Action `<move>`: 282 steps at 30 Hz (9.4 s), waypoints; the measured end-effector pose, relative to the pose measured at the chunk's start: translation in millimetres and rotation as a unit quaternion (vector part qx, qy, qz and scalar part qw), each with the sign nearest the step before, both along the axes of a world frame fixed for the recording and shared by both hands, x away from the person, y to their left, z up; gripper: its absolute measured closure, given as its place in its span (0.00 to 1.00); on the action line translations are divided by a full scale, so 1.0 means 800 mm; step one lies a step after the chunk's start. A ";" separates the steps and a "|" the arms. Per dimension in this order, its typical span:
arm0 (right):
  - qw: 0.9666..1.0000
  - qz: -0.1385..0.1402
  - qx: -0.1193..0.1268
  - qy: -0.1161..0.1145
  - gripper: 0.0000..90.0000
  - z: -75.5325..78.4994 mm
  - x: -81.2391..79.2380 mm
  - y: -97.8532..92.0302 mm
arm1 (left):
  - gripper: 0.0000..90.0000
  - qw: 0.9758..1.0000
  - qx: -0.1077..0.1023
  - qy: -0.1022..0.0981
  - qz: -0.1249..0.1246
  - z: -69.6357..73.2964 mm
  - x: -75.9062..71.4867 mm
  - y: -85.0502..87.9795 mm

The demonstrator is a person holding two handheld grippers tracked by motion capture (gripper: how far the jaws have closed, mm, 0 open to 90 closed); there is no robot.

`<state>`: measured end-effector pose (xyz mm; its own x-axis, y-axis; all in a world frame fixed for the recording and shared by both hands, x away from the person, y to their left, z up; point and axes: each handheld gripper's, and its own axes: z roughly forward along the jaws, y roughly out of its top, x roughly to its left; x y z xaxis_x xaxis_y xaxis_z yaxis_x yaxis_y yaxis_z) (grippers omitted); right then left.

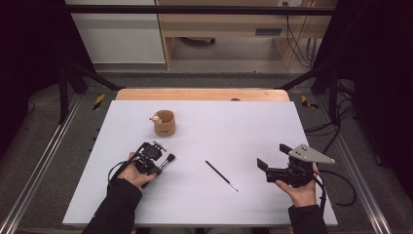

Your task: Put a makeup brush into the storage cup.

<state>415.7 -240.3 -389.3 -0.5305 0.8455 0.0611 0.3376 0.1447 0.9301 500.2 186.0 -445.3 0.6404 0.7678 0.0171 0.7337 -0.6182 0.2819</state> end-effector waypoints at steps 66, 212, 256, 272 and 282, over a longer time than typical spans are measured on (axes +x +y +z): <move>1.000 0.002 0.003 -0.004 0.06 0.002 -0.001 -0.001 | 0.88 0.933 -0.201 -0.290 0.068 0.097 -0.042 0.027; 1.000 -0.006 0.005 0.002 0.05 -0.004 0.003 -0.008 | 0.87 0.891 -0.227 -0.367 0.139 0.059 0.140 -0.002; 1.000 -0.005 0.008 0.000 0.05 0.001 0.000 -0.005 | 0.81 0.905 -0.204 -0.351 0.131 0.040 0.115 0.000; 1.000 0.002 0.008 -0.004 0.05 0.002 -0.001 -0.001 | 0.49 0.896 -0.260 -0.347 0.095 0.074 0.068 0.026; 1.000 0.000 0.011 -0.007 0.05 0.003 -0.002 -0.002 | 0.33 0.893 -0.272 -0.350 0.077 0.079 0.036 0.039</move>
